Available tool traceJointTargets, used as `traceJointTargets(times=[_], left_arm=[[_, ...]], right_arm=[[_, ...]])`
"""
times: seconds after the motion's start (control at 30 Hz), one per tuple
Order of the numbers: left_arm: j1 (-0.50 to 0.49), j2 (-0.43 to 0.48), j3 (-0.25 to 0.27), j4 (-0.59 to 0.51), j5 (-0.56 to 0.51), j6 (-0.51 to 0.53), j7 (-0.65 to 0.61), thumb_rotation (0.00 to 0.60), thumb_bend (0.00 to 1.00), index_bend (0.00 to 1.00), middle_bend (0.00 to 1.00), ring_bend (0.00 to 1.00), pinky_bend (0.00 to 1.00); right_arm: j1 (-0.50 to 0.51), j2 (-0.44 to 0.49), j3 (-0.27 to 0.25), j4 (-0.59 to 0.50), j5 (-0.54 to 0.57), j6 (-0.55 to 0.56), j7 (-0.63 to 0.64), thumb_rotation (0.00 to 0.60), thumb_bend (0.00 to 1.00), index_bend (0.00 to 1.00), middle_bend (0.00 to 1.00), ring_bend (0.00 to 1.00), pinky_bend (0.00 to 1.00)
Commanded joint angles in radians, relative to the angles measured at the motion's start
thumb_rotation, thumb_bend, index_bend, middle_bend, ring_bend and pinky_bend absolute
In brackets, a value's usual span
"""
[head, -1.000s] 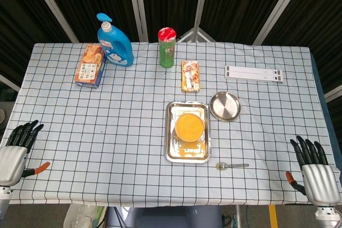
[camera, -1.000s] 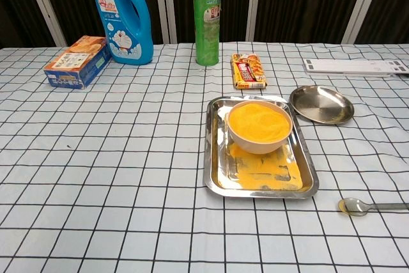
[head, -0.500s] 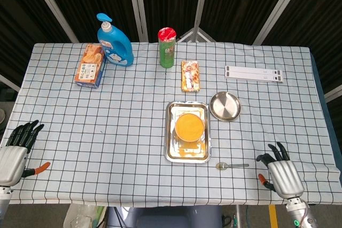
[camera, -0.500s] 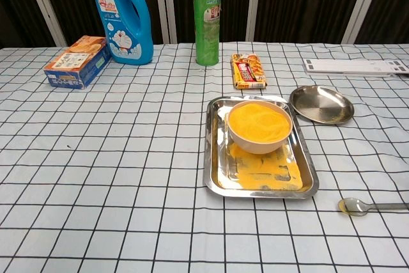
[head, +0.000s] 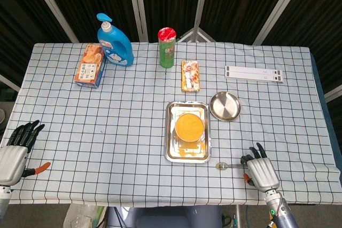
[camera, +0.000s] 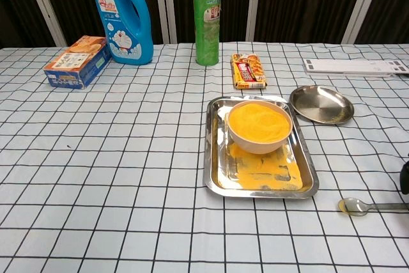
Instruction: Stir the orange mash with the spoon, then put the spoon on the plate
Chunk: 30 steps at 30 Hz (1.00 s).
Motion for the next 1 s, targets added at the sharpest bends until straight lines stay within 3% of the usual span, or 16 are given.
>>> traceJointTargets(times=[0.03, 1.0], left_arm=[[0.000, 0.000, 0.001, 0.000, 0.001, -0.001, 0.000, 0.600, 0.00, 0.00, 0.00, 0.00, 0.00], [-0.004, 0.002, 0.001, -0.005, -0.007, -0.012, 0.002, 0.600, 0.00, 0.00, 0.00, 0.00, 0.00]], right_arm=[[0.008, -0.019, 0.009, 0.016, 0.013, -0.003, -0.004, 0.600, 0.35, 0.46, 0.47, 0.17, 0.00], [0.042, -0.108, 0.002, 0.138, 0.022, 0.009, 0.004, 0.600, 0.38, 0.52, 0.47, 0.17, 0.00]])
